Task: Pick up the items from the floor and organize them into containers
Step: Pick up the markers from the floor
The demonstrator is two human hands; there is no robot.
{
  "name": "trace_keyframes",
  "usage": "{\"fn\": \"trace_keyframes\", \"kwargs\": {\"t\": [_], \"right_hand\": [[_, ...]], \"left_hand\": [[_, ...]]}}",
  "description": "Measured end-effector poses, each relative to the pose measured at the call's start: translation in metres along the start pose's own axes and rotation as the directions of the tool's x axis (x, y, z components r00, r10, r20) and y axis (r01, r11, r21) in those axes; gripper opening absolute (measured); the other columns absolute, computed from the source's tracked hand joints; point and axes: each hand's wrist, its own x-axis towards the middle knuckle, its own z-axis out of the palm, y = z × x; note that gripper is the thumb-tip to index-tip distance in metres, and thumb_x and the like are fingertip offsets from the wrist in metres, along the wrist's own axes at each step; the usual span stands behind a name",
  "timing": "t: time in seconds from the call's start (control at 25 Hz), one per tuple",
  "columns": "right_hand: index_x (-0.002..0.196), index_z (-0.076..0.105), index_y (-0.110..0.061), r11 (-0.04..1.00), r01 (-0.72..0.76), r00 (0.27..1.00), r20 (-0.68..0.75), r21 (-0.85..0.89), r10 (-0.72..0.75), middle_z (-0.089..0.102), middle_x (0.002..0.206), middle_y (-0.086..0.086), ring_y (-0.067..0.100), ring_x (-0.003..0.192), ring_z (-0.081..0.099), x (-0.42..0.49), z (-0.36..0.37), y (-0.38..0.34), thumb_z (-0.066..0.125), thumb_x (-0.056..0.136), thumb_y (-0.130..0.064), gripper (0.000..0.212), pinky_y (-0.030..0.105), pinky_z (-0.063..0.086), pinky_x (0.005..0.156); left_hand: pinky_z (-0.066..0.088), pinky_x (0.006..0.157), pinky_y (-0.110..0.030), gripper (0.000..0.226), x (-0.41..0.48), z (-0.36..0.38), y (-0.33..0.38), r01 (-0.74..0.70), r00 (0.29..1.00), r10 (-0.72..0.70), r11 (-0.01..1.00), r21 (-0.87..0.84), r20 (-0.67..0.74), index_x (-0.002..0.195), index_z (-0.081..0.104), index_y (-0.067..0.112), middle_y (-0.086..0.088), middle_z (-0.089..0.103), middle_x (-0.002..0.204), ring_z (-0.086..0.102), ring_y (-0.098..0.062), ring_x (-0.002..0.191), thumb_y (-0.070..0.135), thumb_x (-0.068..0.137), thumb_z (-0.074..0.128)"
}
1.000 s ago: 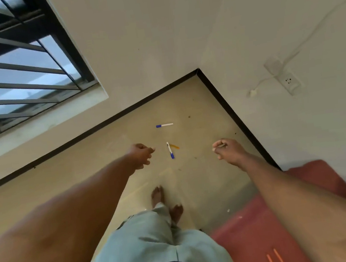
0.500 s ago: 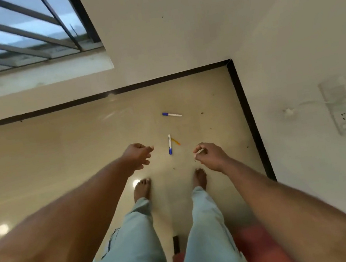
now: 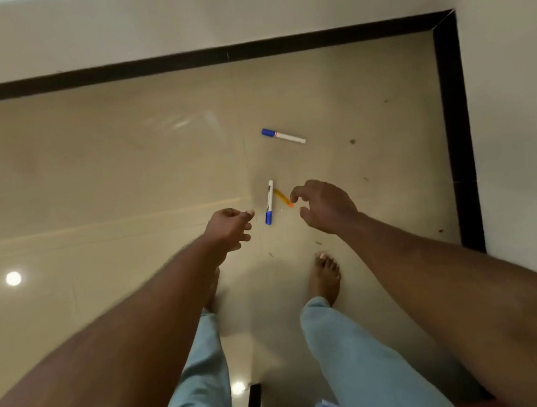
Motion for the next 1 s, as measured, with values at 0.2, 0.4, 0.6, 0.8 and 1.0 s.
{"fn": "trace_keyframes", "kwargs": {"t": [0.2, 0.4, 0.6, 0.8, 1.0], "right_hand": [[0.125, 0.068, -0.032, 0.972, 0.175, 0.984, -0.006, -0.158, -0.178, 0.057, 0.112, -0.001, 0.024, 0.1, 0.054, 0.086, 0.07, 0.033, 0.064, 0.088, -0.009, 0.044, 0.037, 0.046, 0.077], [0.123, 0.072, -0.031, 0.904, 0.3, 0.95, 0.006, -0.305, -0.314, 0.057, 0.121, 0.002, 0.027, 0.111, 0.051, 0.149, 0.129, 0.032, 0.066, 0.079, 0.007, 0.058, 0.036, 0.037, 0.084], [0.11, 0.076, -0.031, 0.856, 0.312, 0.945, 0.043, -0.411, -0.324, 0.056, 0.11, 0.0, 0.028, 0.109, 0.048, 0.174, 0.16, 0.036, 0.07, 0.078, 0.003, 0.047, 0.039, 0.031, 0.088], [0.081, 0.071, -0.026, 0.839, 0.315, 0.935, -0.005, -0.444, -0.354, 0.049, 0.089, -0.003, 0.024, 0.093, 0.045, 0.186, 0.164, 0.046, 0.073, 0.07, -0.001, 0.027, 0.034, 0.022, 0.078], [0.1, 0.061, -0.014, 0.926, 0.309, 0.92, -0.178, -0.215, -0.348, 0.058, 0.083, 0.002, 0.028, 0.08, 0.057, 0.18, 0.145, 0.047, 0.065, 0.081, -0.008, 0.021, 0.04, 0.035, 0.076]], "left_hand": [[0.046, 0.066, -0.028, 0.037, 0.088, 0.013, -0.039, 0.021, 1.0, -0.022, 0.997, -0.07, -0.013, 0.114, 0.063, 0.008, -0.005, 0.07, 0.104, 0.066, -0.019, 0.082, 0.04, 0.095, 0.064], [0.046, 0.065, -0.027, 0.032, 0.143, 0.006, -0.079, 0.071, 0.996, -0.077, 0.99, -0.123, -0.044, 0.112, 0.064, 0.011, -0.003, 0.07, 0.103, 0.066, -0.017, 0.08, 0.039, 0.095, 0.064], [0.045, 0.069, -0.029, 0.029, 0.167, 0.003, -0.091, 0.116, 0.989, -0.129, 0.98, -0.161, -0.068, 0.111, 0.064, 0.014, 0.001, 0.069, 0.097, 0.066, -0.017, 0.078, 0.039, 0.096, 0.063], [0.045, 0.069, -0.029, 0.033, 0.169, 0.01, -0.074, 0.077, 0.996, -0.083, 0.989, -0.127, -0.044, 0.114, 0.064, 0.011, -0.001, 0.07, 0.099, 0.066, -0.017, 0.08, 0.039, 0.096, 0.063], [0.045, 0.07, -0.03, 0.034, 0.168, 0.018, -0.045, 0.028, 0.998, -0.037, 0.987, -0.158, -0.049, 0.115, 0.064, 0.008, -0.004, 0.069, 0.101, 0.066, -0.018, 0.081, 0.037, 0.097, 0.062]]}}
